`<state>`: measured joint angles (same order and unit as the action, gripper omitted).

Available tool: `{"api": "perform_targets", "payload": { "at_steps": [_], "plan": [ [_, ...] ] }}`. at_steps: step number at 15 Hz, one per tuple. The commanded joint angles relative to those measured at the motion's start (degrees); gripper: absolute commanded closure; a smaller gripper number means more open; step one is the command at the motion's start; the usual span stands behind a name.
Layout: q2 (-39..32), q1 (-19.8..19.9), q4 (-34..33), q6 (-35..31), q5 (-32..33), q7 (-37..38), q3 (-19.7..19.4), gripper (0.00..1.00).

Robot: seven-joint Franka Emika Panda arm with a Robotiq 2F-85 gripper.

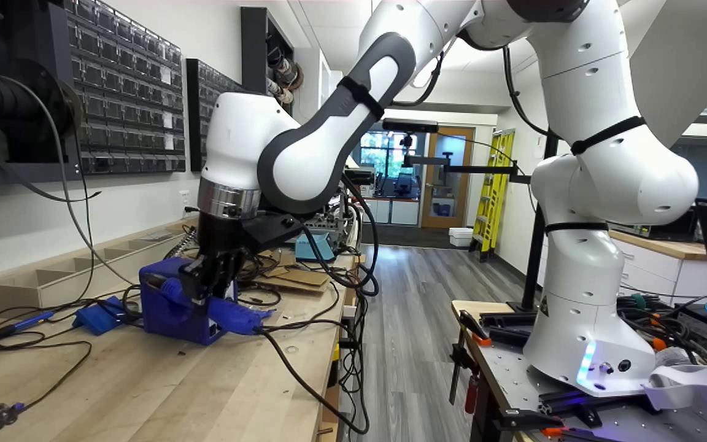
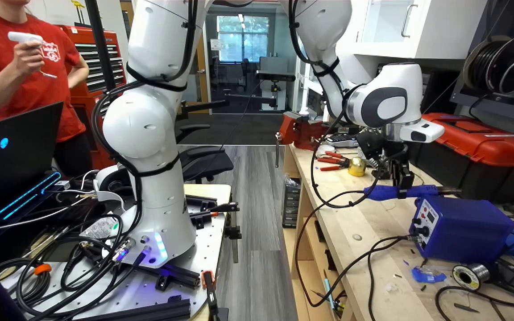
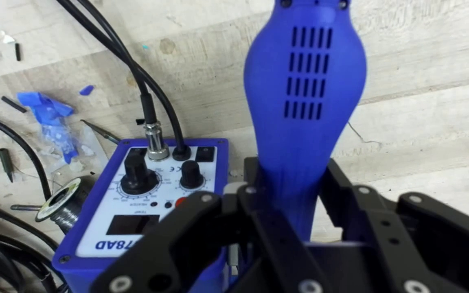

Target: Place the blue handle on the holder

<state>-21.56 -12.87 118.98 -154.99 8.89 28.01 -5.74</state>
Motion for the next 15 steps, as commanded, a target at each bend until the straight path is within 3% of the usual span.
{"api": "perform_targets", "payload": {
  "at_steps": [1, 15],
  "plan": [
    [1.5, -1.6, -1.1, 0.7, 3.3, 1.2, -1.6, 0.87],
    [-3.8, -0.3, -6.3, 0.8, 2.2, 0.0, -1.5, 0.87]
  ]
}}
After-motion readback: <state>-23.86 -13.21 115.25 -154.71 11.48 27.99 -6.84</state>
